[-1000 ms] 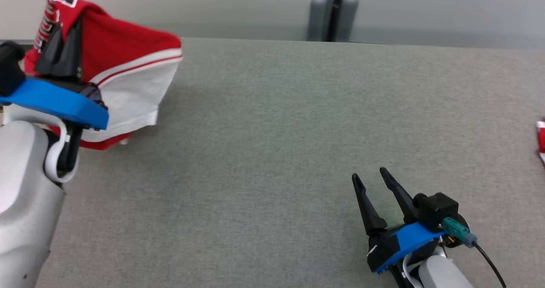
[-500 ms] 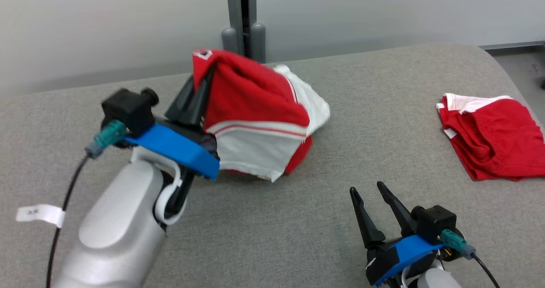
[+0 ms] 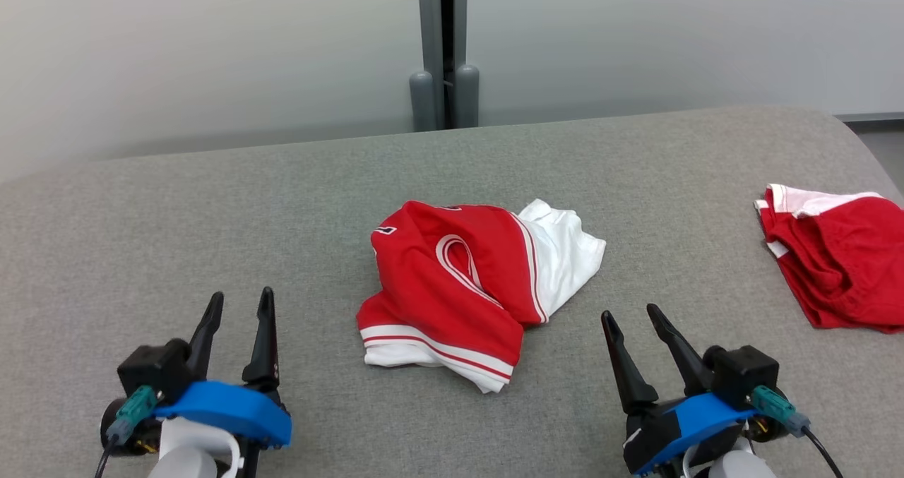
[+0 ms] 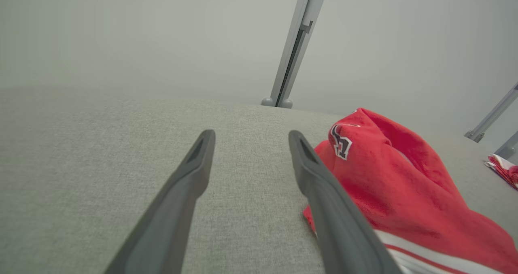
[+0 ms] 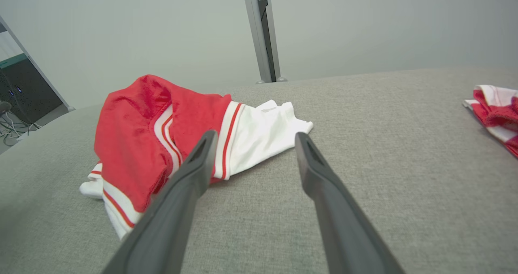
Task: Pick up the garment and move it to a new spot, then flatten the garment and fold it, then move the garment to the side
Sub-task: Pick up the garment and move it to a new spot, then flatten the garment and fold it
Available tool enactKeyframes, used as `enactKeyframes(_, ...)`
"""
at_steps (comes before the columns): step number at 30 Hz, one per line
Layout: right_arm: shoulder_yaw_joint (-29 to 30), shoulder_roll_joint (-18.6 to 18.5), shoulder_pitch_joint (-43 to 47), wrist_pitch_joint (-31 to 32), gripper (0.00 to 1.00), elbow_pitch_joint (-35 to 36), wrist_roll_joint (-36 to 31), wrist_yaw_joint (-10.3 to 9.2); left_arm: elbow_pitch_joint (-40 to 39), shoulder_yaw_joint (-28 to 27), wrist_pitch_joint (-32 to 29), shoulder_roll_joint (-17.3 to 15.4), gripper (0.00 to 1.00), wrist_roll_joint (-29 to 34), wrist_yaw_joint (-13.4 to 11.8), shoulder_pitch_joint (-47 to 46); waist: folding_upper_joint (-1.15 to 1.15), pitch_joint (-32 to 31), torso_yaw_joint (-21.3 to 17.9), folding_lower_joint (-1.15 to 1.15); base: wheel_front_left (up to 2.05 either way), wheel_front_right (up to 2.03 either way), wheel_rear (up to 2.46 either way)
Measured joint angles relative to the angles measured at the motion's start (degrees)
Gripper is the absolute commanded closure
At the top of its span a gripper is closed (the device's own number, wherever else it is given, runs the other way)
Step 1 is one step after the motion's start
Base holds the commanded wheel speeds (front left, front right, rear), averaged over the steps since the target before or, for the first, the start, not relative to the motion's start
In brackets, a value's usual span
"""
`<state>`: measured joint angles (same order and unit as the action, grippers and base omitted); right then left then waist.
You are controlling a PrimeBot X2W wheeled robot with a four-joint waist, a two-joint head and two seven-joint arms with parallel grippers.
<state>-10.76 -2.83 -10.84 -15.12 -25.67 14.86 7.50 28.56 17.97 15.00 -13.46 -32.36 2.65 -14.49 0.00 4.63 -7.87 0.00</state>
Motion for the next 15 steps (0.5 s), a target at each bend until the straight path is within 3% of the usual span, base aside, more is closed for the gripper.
enactKeyframes(3, 1.56, 0.00, 1.46, -0.01, 0.00, -0.12, -0.01, 0.00, -4.45, -6.55, 0.05, 1.72, 0.00, 5.26, 1.07, 7.00, 0.00, -1.82, 1.61, 0.00, 0.00, 0.00, 0.00)
enactKeyframes(15, 1.98, -0.01, 3.74, 0.00, 0.00, -1.55, -0.37, -0.01, -8.55, -17.98, 0.05, 8.77, 0.00, 13.28, 3.97, 17.47, 0.00, -3.81, 3.97, 0.00, 0.00, 0.00, 0.00)
